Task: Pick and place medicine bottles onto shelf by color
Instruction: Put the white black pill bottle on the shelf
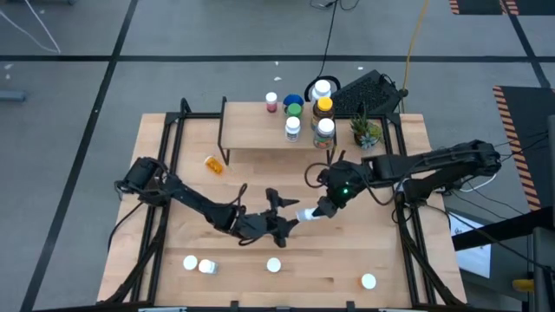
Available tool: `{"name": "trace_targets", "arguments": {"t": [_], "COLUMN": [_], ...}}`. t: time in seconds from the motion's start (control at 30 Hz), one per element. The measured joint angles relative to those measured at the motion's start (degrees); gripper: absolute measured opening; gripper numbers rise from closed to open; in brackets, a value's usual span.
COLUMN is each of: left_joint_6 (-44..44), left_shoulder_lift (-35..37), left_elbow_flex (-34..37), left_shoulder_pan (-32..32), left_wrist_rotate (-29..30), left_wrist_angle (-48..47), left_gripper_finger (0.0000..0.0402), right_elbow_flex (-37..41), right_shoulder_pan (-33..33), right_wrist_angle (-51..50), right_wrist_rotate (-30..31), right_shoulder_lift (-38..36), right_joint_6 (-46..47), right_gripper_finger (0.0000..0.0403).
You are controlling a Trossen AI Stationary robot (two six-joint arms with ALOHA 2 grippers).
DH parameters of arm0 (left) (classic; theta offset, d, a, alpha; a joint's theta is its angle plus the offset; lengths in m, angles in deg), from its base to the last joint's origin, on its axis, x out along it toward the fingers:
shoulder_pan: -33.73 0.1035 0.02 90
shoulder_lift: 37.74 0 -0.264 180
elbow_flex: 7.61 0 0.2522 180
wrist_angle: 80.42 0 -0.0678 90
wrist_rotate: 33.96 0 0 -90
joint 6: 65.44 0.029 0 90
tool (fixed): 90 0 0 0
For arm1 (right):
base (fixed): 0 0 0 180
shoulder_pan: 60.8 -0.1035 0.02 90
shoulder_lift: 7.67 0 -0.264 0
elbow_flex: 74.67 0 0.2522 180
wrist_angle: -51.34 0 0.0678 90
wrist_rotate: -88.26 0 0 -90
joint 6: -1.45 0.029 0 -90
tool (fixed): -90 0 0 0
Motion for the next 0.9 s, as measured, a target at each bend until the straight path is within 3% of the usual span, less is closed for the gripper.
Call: {"name": "trace_targets", "arguments": {"t": [0.27,0.47,0.73,0.9], "left_joint_6": [0.67,0.31,-1.50,-1.85], "left_shoulder_lift": [0.25,0.25,0.25,0.25], "left_elbow_flex": [-1.08,-1.08,-1.08,-1.06], "left_shoulder_pan": [-0.49,-0.34,-0.66,-0.78], "left_wrist_rotate": [0.28,1.73,2.16,2.16], "left_wrist_angle": [1.16,0.32,0.09,0.17], "left_gripper_finger": [0.0251,0.0230,0.0148,0.0146], "right_elbow_flex": [0.04,0.04,0.04,0.04], "right_shoulder_pan": [-0.57,-1.10,-1.10,-1.12], "right_wrist_angle": [4.38,6.08,6.63,6.79], "right_wrist_rotate": [6.01,6.15,6.18,6.05], "right_shoulder_lift": [0.46,0.46,0.46,0.46], "right_joint_6": [-0.63,-1.26,-3.49,-6.49], "right_gripper_finger": [0.0141,0.0141,0.0142,0.0148]}}
